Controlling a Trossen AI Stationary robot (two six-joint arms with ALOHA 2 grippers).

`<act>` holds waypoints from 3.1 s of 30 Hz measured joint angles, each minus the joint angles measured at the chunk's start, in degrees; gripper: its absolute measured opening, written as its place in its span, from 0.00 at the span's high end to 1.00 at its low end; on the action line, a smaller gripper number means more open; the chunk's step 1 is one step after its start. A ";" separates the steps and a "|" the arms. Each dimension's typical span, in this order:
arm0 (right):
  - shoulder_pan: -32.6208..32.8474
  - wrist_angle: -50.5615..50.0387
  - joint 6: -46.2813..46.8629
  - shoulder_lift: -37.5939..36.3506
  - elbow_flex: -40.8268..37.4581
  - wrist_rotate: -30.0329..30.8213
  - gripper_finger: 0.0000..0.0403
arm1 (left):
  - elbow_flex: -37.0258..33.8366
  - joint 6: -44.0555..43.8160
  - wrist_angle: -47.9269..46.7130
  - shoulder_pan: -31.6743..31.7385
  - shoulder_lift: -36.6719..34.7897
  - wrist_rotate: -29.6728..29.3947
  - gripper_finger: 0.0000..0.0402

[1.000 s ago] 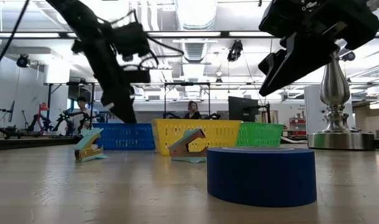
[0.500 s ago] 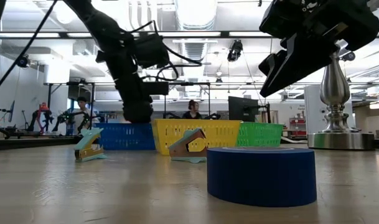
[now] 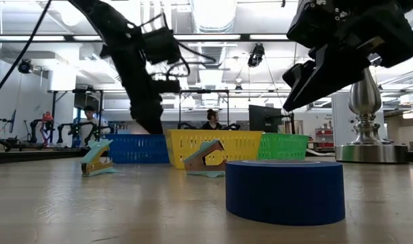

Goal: Pick and place Stapler, Stapler remover, tape
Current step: Put the green stapler into the blue bin

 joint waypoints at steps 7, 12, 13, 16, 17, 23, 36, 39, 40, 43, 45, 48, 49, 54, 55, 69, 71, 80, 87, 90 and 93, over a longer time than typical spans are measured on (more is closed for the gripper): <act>-0.01 9.56 -8.50 0.00 -4.63 0.02 0.67 | 0.00 -1.26 -0.19 -1.51 -6.97 0.27 0.58; -0.14 12.52 -9.82 0.00 -7.83 3.83 0.67 | 0.00 -2.14 -0.08 -2.70 -11.16 0.44 0.58; -0.14 12.46 -8.94 0.00 -8.32 4.84 0.67 | 0.00 -2.37 -0.04 -2.91 -11.72 0.46 0.58; -0.14 12.99 -6.53 0.31 -9.10 6.08 0.67 | -0.02 -2.70 -0.02 -3.37 -12.96 0.46 0.58; -0.14 13.39 -6.16 0.66 -9.19 6.09 0.67 | -0.02 -2.70 0.08 -3.45 -13.08 0.46 0.58; -0.14 17.71 -6.44 6.97 -8.52 6.08 0.67 | -0.04 -2.77 1.75 -3.62 -13.07 0.49 0.58; -0.14 10.08 -5.02 14.61 -1.57 10.52 0.64 | -0.13 -2.77 0.97 -3.83 -12.81 1.67 0.58; -0.14 11.14 -4.24 15.47 -1.59 10.61 0.61 | -0.13 -2.77 0.99 -3.83 -12.81 1.82 0.58; -0.14 11.10 -4.26 15.50 -1.57 10.59 0.60 | -0.15 -2.77 0.99 -3.83 -12.81 1.82 0.58; -0.12 10.29 -4.23 15.17 -1.63 10.36 0.57 | -0.17 -2.77 0.96 -3.83 -12.81 1.82 0.58; -0.12 8.49 -3.82 15.09 -2.12 9.07 0.56 | -0.20 -2.76 0.94 -3.83 -12.83 1.82 0.58; -0.14 9.57 -3.27 14.77 -1.95 6.01 0.56 | -0.24 -2.76 0.55 -3.84 -12.83 1.82 0.58; -0.12 9.61 -2.80 14.76 -1.94 5.07 0.56 | -0.24 -2.75 0.59 -3.83 -12.83 1.82 0.58; -0.12 9.92 -3.41 15.48 -1.93 5.89 0.55 | -0.24 -2.74 0.61 -3.83 -12.83 1.80 0.58; -0.12 10.10 -3.45 15.52 -1.80 6.37 0.55 | -0.24 -2.74 0.60 -3.83 -12.83 1.81 0.58; 0.26 19.56 -1.43 15.67 -0.88 7.41 0.56 | -0.24 -7.08 1.87 -4.09 -12.83 9.88 0.58; 0.23 20.36 -0.94 15.67 -0.88 7.56 0.56 | -0.53 -9.74 3.59 -4.68 -12.86 11.56 0.58; 0.23 20.78 2.66 15.67 -1.01 9.11 0.56 | -4.41 -11.95 18.02 -12.88 -12.66 14.98 0.58; 0.23 20.67 3.76 15.67 -1.08 9.07 0.56 | -9.34 -12.78 31.02 -21.08 -11.23 14.70 0.58; 0.23 20.26 6.16 15.67 -1.10 9.03 0.55 | -9.33 -12.80 31.63 -22.80 -10.43 14.43 0.58; 0.25 20.31 8.55 15.67 -1.15 9.02 0.53 | -9.33 -12.82 31.55 -23.55 -9.87 12.61 0.58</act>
